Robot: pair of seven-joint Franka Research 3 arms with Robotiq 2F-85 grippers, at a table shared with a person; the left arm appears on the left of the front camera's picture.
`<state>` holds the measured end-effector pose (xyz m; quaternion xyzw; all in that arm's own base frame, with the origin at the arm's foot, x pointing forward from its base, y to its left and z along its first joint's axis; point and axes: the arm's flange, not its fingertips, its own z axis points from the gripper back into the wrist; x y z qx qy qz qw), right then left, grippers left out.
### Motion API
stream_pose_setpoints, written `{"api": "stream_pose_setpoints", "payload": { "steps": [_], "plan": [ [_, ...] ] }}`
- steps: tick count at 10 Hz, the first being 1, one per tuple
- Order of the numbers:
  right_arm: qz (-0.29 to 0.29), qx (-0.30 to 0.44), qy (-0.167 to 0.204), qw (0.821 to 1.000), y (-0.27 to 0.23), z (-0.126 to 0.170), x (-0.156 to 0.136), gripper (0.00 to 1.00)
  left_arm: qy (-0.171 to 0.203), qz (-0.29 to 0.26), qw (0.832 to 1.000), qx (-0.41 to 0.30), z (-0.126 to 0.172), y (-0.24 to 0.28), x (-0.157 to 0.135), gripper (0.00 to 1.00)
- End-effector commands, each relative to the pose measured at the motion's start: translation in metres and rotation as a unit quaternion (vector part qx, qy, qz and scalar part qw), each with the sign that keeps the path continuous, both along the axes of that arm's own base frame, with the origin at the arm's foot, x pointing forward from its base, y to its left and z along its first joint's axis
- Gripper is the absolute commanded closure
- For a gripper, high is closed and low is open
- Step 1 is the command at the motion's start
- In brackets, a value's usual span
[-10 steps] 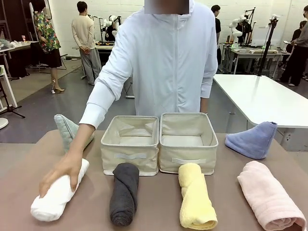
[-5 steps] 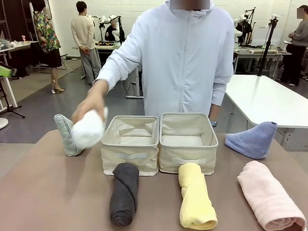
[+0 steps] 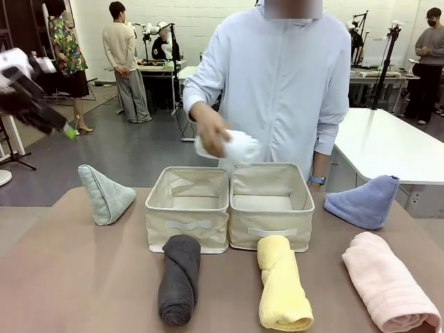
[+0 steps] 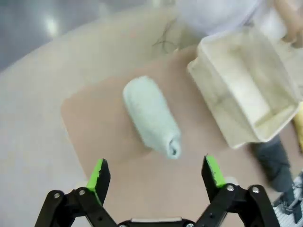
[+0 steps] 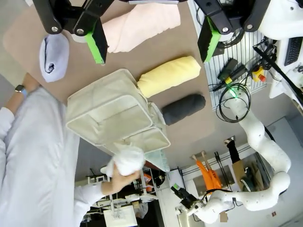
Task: Sort the towels based on their folding style.
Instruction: Pick up one triangle-folded towel and place it in the left Fabric basket.
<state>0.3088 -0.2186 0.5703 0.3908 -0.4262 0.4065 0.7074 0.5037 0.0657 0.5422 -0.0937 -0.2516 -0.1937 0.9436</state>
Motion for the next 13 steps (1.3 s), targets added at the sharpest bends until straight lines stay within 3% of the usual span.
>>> {"api": "stream_pose_setpoints", "payload": {
  "steps": [1, 3, 5, 8, 13],
  "plan": [
    [0.003, 0.008, -0.014, 1.0, -0.002, 0.002, 0.002, 0.0, 0.112, 0.023, 0.993, 0.031, -0.021, -0.01, 0.024, 0.0],
    [0.003, 0.008, -0.014, 1.0, -0.002, 0.002, 0.002, 0.0, 0.162, 0.019, 0.984, 0.064, -0.041, -0.03, 0.03, 0.0],
    [0.003, 0.008, -0.014, 1.0, -0.002, 0.002, 0.002, 0.0, 0.134, 0.015, 0.988, 0.078, -0.033, -0.042, 0.029, 0.0],
    [0.003, 0.008, -0.014, 1.0, -0.002, 0.002, 0.002, 0.0, 0.13, 0.009, 0.989, 0.068, -0.022, -0.047, 0.022, 0.0],
    [0.003, 0.008, -0.014, 1.0, -0.002, 0.002, 0.002, 0.0, 0.121, 0.062, 0.988, 0.072, -0.048, -0.074, 0.06, 0.0]
  ]
}}
